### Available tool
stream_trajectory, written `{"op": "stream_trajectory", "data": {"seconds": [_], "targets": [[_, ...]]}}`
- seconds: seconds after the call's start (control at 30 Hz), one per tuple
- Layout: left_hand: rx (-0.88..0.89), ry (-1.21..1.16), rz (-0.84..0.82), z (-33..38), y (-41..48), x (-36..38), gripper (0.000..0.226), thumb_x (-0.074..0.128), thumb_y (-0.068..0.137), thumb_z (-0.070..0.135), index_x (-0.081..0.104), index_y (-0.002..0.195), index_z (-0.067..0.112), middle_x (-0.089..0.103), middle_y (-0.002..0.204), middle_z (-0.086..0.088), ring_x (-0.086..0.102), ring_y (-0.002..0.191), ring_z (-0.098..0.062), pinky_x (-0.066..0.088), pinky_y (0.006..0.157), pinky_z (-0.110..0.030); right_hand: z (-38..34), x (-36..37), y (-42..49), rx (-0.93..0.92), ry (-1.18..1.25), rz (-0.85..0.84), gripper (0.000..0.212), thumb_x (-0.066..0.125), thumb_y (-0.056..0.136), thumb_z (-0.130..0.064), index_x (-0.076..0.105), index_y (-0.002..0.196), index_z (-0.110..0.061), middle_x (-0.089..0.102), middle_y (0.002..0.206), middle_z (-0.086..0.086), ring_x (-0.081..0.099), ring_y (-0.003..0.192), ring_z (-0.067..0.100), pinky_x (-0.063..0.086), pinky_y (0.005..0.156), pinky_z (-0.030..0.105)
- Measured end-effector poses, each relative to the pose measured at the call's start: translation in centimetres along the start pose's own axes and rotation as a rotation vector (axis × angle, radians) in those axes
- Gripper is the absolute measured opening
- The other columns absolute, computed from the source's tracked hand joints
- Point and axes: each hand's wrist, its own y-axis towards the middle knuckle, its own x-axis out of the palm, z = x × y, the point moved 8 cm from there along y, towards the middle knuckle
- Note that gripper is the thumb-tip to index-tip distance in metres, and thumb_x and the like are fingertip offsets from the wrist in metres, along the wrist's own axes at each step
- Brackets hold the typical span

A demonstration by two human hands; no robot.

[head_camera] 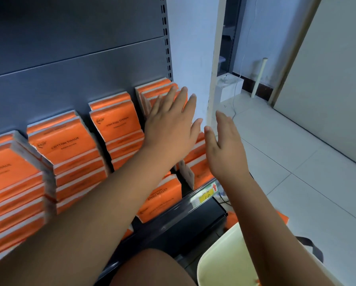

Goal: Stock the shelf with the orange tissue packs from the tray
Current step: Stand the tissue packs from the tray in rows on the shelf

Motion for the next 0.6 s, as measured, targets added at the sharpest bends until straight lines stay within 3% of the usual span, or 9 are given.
{"op": "stream_trajectory", "data": {"seconds": [0.13, 0.27, 0.4, 0.6], "targets": [[-0.008, -0.068, -0.027, 3.1, -2.2, -0.7, 0.062, 0.033, 0.104, 0.049, 0.036, 0.158, 0.019, 0.027, 0.168, -0.005, 0.015, 0.157, -0.027, 0.017, 0.127, -0.05, 1.0, -2.8, -3.3, 0.038, -0.039, 0.023, 0.055, 0.036, 0.109, -0.042, 0.028, 0.159, -0.022, 0.027, 0.166, -0.004, 0.013, 0.156, 0.013, 0.014, 0.119, 0.027], [0.003, -0.142, -0.061, 6.9, -5.0, -0.9, 0.062, 0.028, 0.105, 0.051, 0.034, 0.158, 0.02, 0.026, 0.169, -0.005, 0.014, 0.158, -0.026, 0.016, 0.127, -0.048, 2.6, -5.6, -6.8, 0.076, -0.089, 0.032, 0.058, 0.032, 0.107, -0.047, 0.027, 0.16, -0.022, 0.026, 0.167, -0.004, 0.01, 0.157, 0.012, 0.015, 0.121, 0.03], [0.011, -0.248, -0.101, 11.1, -8.6, -0.6, 0.064, 0.028, 0.103, 0.052, 0.036, 0.158, 0.019, 0.028, 0.168, -0.006, 0.017, 0.157, -0.026, 0.02, 0.126, -0.048, 5.0, -8.4, -10.5, 0.135, -0.153, 0.05, 0.056, 0.035, 0.108, -0.043, 0.028, 0.159, -0.02, 0.027, 0.166, -0.004, 0.009, 0.157, 0.013, 0.013, 0.116, 0.024], [0.044, -0.346, -0.289, 16.2, -13.8, 1.8, 0.065, 0.026, 0.107, 0.053, 0.021, 0.163, 0.021, 0.015, 0.172, -0.004, 0.005, 0.159, -0.024, 0.008, 0.127, -0.044, 7.8, -11.9, -16.3, 0.219, -0.38, 0.079, 0.058, 0.036, 0.107, -0.042, 0.032, 0.157, -0.013, 0.032, 0.164, 0.003, 0.015, 0.156, 0.024, 0.019, 0.122, 0.036]]}}
